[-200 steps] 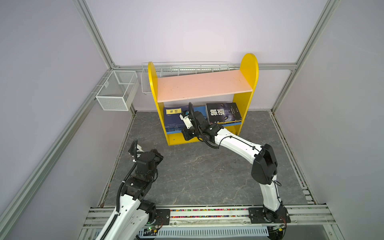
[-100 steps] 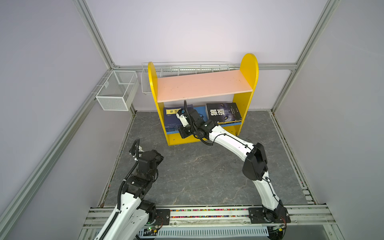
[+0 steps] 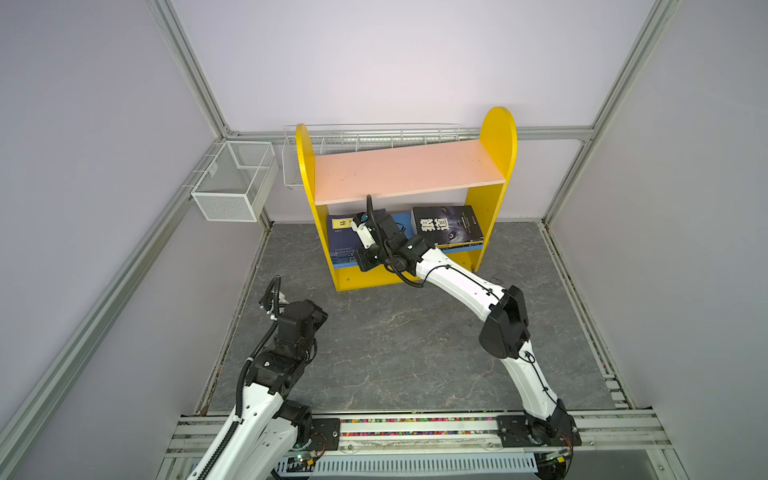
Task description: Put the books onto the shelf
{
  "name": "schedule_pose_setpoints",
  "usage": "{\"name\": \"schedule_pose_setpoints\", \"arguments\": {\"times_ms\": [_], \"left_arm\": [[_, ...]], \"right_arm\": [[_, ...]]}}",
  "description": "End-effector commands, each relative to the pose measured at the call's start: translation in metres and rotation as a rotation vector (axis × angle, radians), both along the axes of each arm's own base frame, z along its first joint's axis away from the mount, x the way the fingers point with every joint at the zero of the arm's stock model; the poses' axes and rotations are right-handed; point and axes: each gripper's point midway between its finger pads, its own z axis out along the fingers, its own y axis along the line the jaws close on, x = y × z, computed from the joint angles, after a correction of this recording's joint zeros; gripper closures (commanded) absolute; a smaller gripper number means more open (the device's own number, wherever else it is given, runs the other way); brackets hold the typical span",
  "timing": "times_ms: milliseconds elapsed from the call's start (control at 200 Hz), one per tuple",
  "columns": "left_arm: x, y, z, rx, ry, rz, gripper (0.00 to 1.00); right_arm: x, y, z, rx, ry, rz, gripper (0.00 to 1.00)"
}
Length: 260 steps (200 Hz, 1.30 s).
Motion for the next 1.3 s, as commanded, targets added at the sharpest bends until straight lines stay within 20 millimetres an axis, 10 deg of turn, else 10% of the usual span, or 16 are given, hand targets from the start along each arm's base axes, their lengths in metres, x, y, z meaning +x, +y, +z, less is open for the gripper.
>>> {"name": "schedule_pose_setpoints", "arguments": {"times_ms": [0, 1295], "left_arm": [[0.000, 0.001, 0.005, -0.004, -0.004, 0.010, 1.00], [0.008, -0.009, -0.004, -0.018, 0.021, -0.026, 1.00]], "right_arm": [[0.008, -0.002, -0.004, -0.018, -0.011, -0.003, 0.89], [0.023, -0.016, 0.020, 0.032, -0.064, -0.046, 0.88]]}}
